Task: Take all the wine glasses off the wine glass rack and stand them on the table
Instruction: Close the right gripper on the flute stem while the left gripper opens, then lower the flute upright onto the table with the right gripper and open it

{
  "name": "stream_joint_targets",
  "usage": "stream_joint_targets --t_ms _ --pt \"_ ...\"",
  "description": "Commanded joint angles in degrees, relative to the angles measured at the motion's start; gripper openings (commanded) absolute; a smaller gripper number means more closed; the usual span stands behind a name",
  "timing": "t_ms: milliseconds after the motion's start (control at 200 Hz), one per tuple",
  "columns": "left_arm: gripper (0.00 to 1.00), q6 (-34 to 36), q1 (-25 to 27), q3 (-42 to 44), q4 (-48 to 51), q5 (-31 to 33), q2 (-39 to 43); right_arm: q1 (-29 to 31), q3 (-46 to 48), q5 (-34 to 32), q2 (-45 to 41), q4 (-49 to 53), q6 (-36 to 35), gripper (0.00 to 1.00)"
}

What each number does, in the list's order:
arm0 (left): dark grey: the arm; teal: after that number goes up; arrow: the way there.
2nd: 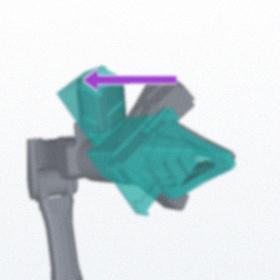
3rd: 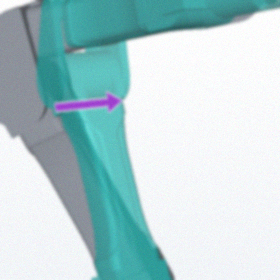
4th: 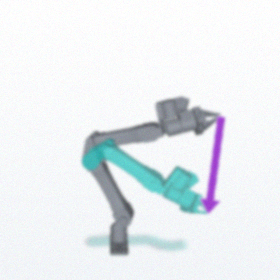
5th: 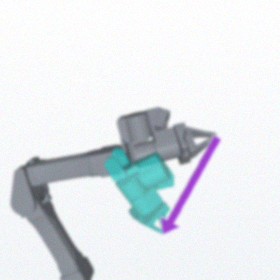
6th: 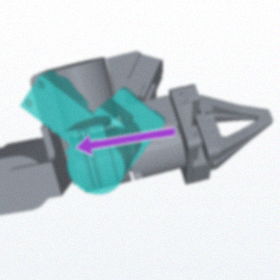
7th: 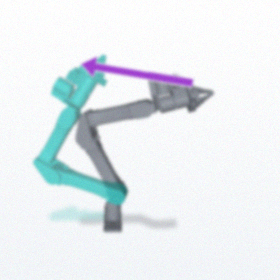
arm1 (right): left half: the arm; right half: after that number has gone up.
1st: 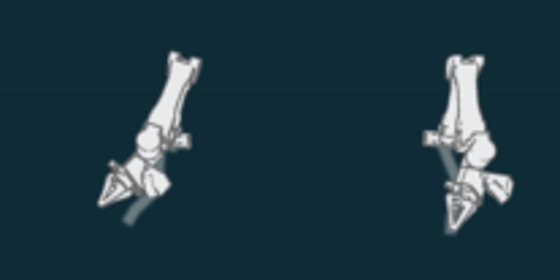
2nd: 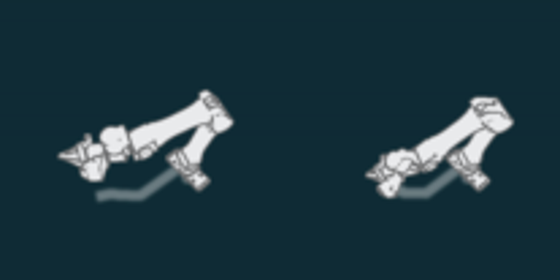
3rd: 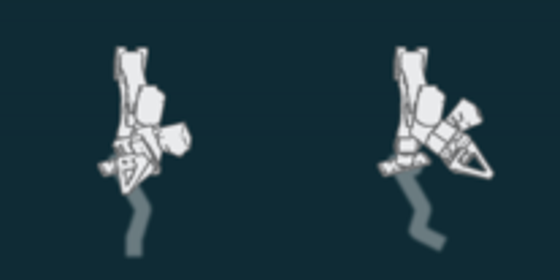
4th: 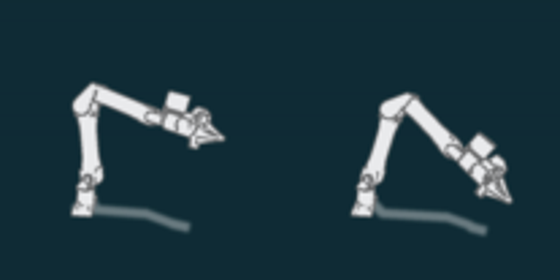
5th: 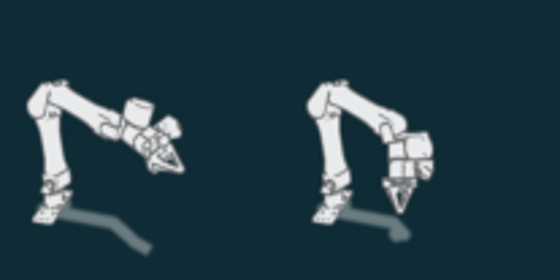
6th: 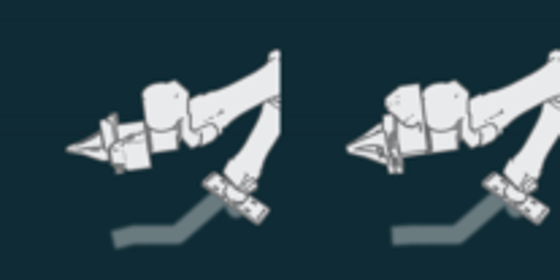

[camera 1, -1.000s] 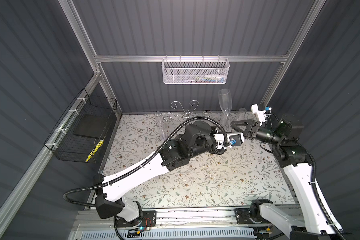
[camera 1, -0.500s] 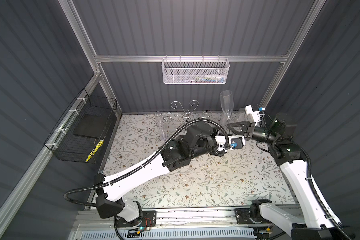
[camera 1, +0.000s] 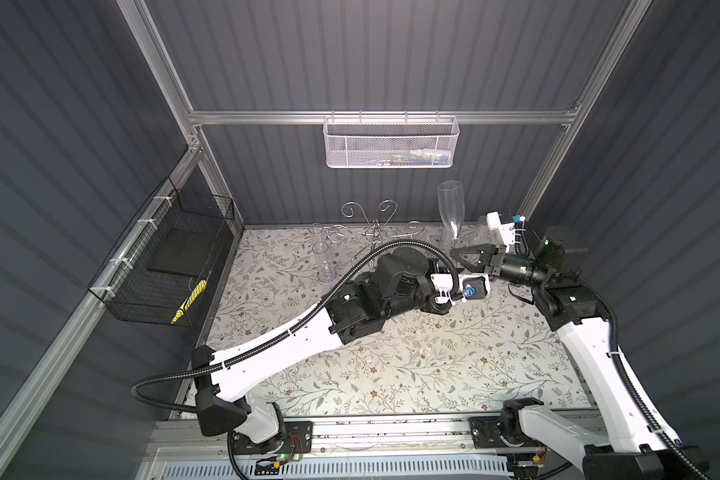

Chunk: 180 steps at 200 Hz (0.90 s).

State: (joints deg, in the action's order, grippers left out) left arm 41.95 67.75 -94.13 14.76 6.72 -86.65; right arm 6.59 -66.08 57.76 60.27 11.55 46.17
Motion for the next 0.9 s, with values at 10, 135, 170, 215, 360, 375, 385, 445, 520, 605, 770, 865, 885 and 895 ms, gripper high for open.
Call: stream_joint_targets --t_ms 10,135,170,215,360,375,385,445,520,605,770,865,885,895 --pt "0.49 -8.3 0.3 3.3 -8.4 0.8 4.6 0.4 0.0 -2.8 -1.6 0.5 -5.6 0.0" --pt "0.65 -19.1 0.2 6.0 -12.3 4.3 7.9 0.4 -0.4 -7.0 -3.0 2.4 -12.7 0.0" --pt "0.69 -22.2 0.1 6.8 -13.3 5.1 8.7 0.4 -0.1 -8.0 -3.6 2.1 -14.7 0.0" --pt "0.74 -26.0 -0.5 7.5 -14.0 5.1 9.7 0.4 0.7 -9.4 -4.5 1.5 -17.3 0.0" --pt "0.77 -39.4 -5.3 8.9 -14.8 1.5 11.8 0.5 6.3 -10.7 -8.6 -5.6 -22.2 0.0" --pt "0.77 -40.9 -6.3 9.1 -14.9 0.5 12.0 0.6 7.0 -10.6 -9.0 -6.8 -22.1 0.0" --pt "0.77 -42.1 -6.9 9.3 -14.9 -0.2 12.2 0.7 7.6 -10.5 -9.2 -7.5 -22.0 0.0" --pt "0.77 -48.7 -11.3 10.6 -16.0 -4.5 12.8 1.2 10.1 -10.4 -10.5 -11.6 -21.2 0.0" --pt "0.78 -52.7 -14.0 12.1 -17.4 -8.2 13.3 3.0 11.7 -10.6 -11.4 -13.1 -22.2 0.0" --pt "0.83 -55.2 -14.6 11.8 -17.7 -12.7 12.7 6.0 12.5 -11.7 -12.0 -12.5 -25.0 0.0" --pt "0.86 -60.9 -15.7 12.1 -20.5 -18.5 11.3 11.6 14.7 -13.8 -12.7 -15.1 -25.5 0.0" --pt "0.86 -64.3 -16.2 15.3 -24.7 -21.0 11.8 14.1 16.9 -15.1 -13.5 -18.2 -24.1 0.0" --pt "0.86 -64.9 -16.2 15.7 -25.4 -21.3 11.9 14.7 17.3 -15.8 -13.8 -18.5 -24.2 0.0" --pt "0.86 -65.2 -16.2 15.9 -25.7 -21.4 12.0 14.9 17.5 -16.0 -13.9 -18.7 -24.2 0.0"
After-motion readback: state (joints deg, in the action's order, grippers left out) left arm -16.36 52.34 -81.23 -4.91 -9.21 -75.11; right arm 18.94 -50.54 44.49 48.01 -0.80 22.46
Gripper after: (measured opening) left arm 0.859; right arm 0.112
